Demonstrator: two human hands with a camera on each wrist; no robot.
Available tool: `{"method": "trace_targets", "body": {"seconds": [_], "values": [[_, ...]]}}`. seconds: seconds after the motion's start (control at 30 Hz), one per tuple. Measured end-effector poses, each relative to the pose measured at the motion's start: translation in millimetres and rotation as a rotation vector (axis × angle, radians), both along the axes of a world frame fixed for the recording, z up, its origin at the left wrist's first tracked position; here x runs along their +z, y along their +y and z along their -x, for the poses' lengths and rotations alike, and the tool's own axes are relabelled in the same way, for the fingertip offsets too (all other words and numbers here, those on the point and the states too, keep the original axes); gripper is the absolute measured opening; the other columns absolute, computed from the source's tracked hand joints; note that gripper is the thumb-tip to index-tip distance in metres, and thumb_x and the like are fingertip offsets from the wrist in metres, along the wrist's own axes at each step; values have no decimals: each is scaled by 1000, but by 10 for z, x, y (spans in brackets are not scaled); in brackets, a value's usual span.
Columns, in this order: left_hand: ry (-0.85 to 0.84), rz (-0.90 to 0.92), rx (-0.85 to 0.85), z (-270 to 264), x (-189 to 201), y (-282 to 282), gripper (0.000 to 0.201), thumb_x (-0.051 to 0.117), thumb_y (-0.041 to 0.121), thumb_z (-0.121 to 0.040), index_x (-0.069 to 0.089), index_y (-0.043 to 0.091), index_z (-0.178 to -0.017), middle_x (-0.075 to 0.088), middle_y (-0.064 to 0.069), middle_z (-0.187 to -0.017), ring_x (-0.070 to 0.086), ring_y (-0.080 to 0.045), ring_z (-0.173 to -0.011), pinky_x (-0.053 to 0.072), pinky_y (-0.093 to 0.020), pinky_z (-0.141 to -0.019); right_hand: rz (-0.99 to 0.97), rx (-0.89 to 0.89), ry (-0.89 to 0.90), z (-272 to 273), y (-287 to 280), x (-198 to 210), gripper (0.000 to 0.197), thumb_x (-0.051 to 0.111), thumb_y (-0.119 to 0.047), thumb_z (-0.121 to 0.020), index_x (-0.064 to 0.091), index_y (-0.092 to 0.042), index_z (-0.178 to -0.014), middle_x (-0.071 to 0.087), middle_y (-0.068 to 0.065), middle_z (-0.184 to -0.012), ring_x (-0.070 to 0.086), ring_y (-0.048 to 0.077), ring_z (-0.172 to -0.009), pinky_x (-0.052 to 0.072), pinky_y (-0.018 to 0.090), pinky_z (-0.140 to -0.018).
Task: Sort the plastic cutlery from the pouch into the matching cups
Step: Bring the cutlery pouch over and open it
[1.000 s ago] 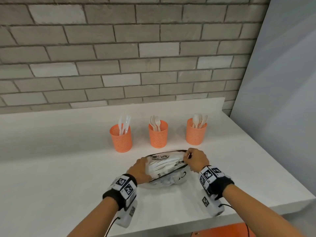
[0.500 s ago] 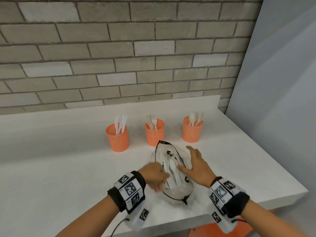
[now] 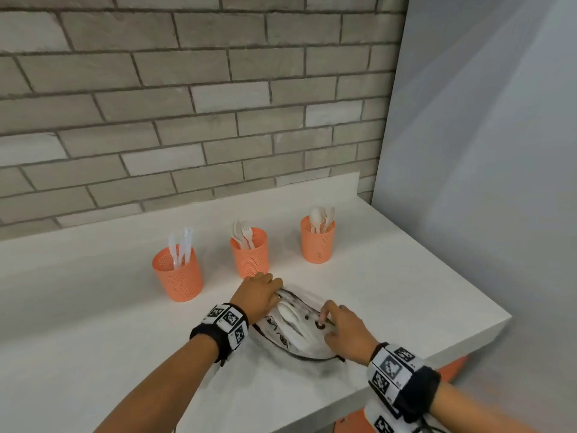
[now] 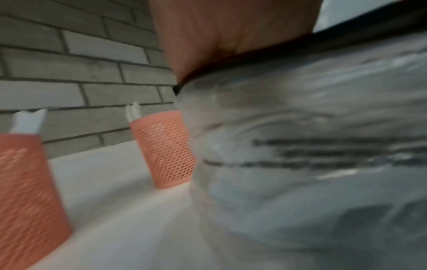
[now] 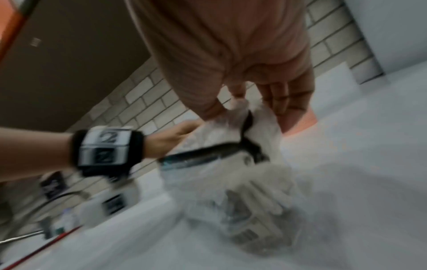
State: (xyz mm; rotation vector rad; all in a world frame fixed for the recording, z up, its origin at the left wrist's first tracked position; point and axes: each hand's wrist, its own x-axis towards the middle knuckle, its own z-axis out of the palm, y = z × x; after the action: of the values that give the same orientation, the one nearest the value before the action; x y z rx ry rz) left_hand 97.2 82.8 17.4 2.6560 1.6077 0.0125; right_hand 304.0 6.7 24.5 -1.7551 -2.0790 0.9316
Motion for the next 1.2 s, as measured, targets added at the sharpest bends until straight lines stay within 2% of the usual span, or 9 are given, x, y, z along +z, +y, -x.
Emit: {"method": "trace_targets", "body": {"seconds": [0.17,0.27,0.37,0.47,0.57,0.73,0.87,1.0,1.2], "values": [[-409,-2,280,209,-22,-50,36,20,32,-79,48,10,-85,54,-11,-78,51,-28,-77,29,-29,-63,-150,-59,70,72,572,169,27,41,7,-82,39,-14,-98,52,6,-76,45,19,-65,28,24,-50],[-584,64,327,305,24,-122,26,32,27,-93,51,15,-105,59,-5,-79,49,-25,-68,32,-28,-62,-152,-32,88,167,770,167,38,38,8,-83,44,-11,-115,45,-1,-67,41,14,-58,29,24,-51],[-578,105,261,366,-28,-196,30,41,20,-97,52,19,-125,64,-7,-96,56,-22,-82,38,-27,-71,-179,105,-91,256,806,102,41,42,0,-85,48,-14,-124,56,8,-102,52,25,-93,39,29,-76],[-534,68,296,347,-82,-200,30,37,28,-95,60,14,-109,49,-4,-84,51,-24,-81,36,-30,-70,-266,219,-278,360,754,86,43,45,-17,-88,45,-14,-130,55,11,-116,50,29,-108,38,34,-86],[-553,106,340,280,-55,-172,31,32,35,-92,50,15,-76,48,-3,-76,49,-25,-77,33,-31,-65,-266,230,-255,350,761,103,21,38,-15,-93,56,-7,-100,62,17,-96,54,29,-84,34,32,-68],[-535,256,403,268,-110,-195,46,36,39,-98,35,20,-57,42,2,-58,44,-22,-68,28,-29,-64,130,35,-79,231,854,17,34,37,-18,-93,38,-15,-59,45,5,-72,43,22,-77,30,30,-62],[-350,283,476,364,-108,-267,52,28,56,-94,44,16,-65,48,-2,-72,51,-25,-81,37,-33,-74,146,58,-95,146,806,-26,36,34,-33,-98,56,-5,-93,60,14,-99,53,28,-91,34,31,-74],[-298,5,374,457,-51,-440,62,22,63,-87,50,19,-121,49,-1,-120,51,-22,-110,41,-38,-90,-121,16,-203,-9,650,-21,56,39,-60,-89,42,-16,-123,57,11,-116,54,27,-106,42,36,-84],[-276,-45,462,77,-6,-692,27,51,40,-87,55,21,-106,47,-1,-118,49,-19,-107,40,-34,-86,4,-54,-309,25,530,-12,79,43,-67,-83,28,-9,-135,58,12,-126,56,29,-114,43,33,-89]]}}
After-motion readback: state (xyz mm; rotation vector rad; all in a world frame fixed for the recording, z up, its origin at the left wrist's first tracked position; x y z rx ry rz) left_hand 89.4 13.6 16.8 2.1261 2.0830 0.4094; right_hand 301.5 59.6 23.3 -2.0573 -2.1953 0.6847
